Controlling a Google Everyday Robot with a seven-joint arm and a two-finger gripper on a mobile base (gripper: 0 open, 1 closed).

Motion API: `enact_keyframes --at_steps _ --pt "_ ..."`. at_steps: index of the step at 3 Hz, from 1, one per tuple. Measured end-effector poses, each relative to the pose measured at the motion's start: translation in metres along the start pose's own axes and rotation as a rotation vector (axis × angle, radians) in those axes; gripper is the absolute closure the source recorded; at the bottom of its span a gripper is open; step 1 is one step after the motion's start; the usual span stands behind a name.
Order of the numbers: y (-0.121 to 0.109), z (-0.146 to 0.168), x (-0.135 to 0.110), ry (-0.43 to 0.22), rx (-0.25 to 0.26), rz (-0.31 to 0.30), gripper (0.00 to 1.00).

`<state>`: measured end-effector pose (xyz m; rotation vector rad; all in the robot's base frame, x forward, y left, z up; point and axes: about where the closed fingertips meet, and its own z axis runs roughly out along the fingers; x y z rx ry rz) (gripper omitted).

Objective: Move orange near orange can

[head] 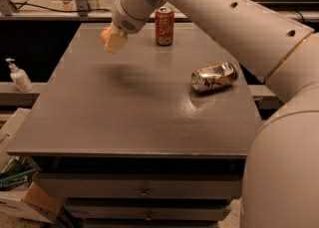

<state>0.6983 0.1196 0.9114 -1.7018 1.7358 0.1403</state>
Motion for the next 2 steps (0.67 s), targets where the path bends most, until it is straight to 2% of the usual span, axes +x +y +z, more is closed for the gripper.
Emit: enact_keyframes --at_steps 1,2 --pt "0.0 0.005 -0.001 -0.008 -0.01 -0.007 1.0" --pt "-0.013 -0.004 0.016 0.04 0.019 -0.001 1.0"
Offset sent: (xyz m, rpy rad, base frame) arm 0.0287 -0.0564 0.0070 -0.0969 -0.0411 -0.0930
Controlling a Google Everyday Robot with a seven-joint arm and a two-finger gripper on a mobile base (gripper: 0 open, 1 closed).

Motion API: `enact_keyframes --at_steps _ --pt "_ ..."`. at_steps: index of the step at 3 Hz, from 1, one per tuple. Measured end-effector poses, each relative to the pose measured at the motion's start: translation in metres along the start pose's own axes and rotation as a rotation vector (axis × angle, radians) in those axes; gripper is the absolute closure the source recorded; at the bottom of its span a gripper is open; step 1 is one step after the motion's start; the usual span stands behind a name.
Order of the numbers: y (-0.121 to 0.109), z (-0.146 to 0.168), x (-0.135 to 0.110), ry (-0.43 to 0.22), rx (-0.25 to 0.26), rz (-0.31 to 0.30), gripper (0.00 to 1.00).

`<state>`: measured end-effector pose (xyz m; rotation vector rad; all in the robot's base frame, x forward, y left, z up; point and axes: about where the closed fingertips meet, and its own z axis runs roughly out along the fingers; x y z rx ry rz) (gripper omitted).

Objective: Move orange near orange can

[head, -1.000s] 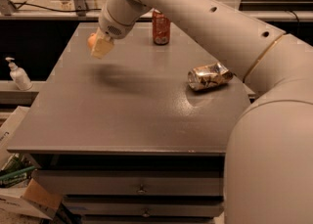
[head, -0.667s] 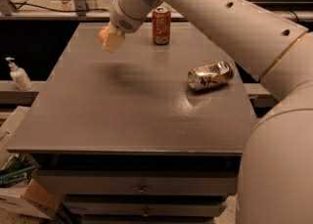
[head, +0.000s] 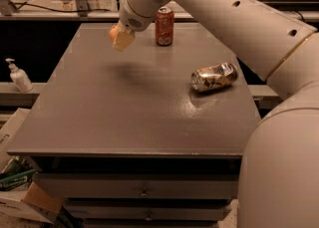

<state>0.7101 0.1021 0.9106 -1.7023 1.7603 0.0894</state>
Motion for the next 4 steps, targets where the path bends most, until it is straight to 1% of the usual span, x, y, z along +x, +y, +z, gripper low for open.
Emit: enact_keyframes --at_steps 1,2,3,4 --pt "-0.014 -0.026 0.037 0.073 0.063 0.041 1.0" --pt "-0.022 -0.058 0.071 0.129 0.12 0.086 1.0" --pt "-0.023 -0.093 0.1 0.168 0.171 0.13 1.0" --pt "-0.012 -0.129 0.126 0.203 0.202 0.173 1.0"
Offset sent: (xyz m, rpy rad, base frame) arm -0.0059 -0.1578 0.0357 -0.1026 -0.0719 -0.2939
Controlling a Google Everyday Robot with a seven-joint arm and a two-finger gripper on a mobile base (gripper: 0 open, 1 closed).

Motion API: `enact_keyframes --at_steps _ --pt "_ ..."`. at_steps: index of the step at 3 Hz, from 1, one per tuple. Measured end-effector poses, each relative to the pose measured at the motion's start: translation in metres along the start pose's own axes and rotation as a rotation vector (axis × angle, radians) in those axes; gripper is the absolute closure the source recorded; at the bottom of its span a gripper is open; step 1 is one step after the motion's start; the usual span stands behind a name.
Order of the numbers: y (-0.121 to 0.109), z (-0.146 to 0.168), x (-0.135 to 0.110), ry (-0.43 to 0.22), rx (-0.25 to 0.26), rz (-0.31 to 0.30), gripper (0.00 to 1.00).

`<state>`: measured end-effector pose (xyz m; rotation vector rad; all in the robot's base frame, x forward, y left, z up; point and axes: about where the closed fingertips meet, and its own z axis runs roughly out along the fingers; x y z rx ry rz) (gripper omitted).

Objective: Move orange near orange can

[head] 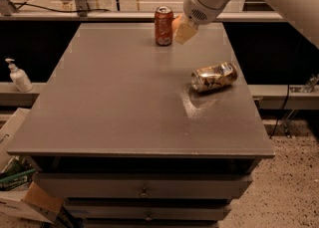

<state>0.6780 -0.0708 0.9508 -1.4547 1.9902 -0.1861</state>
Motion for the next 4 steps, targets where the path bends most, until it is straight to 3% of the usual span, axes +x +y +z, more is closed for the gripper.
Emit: enact_keyframes --at_steps 2,4 --pt "0.018 -0.051 0.058 0.069 0.006 0.048 1.0" --pt "0.042 -0.076 0.107 0.126 -0.03 0.052 1.0"
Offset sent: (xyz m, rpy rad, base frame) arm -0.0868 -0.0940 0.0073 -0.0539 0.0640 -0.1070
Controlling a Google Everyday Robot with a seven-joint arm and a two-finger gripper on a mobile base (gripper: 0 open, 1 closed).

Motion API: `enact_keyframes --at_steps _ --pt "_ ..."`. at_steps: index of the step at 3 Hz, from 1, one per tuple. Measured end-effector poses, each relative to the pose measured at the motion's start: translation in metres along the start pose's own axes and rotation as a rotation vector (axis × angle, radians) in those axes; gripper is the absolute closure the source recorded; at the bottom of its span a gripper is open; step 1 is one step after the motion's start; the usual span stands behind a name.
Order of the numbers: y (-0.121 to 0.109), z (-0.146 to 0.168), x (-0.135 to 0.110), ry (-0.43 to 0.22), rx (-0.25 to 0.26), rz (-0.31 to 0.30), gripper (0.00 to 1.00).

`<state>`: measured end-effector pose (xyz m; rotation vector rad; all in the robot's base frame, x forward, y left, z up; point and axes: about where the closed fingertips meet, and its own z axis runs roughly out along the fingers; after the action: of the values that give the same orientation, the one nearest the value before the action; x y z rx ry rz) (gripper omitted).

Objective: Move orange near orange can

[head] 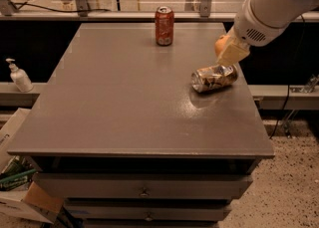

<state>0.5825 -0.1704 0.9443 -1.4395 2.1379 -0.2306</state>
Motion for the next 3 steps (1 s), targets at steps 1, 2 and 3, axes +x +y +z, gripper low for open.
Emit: enact_keyframes --at_steps 1,2,3 --pt "0.007 -0.004 0.032 0.045 0.001 0.031 1.0" --pt "0.012 -0.001 0.054 0.079 0.011 0.069 1.0" --pt "0.013 0.01 0.063 0.099 0.021 0.091 1.0"
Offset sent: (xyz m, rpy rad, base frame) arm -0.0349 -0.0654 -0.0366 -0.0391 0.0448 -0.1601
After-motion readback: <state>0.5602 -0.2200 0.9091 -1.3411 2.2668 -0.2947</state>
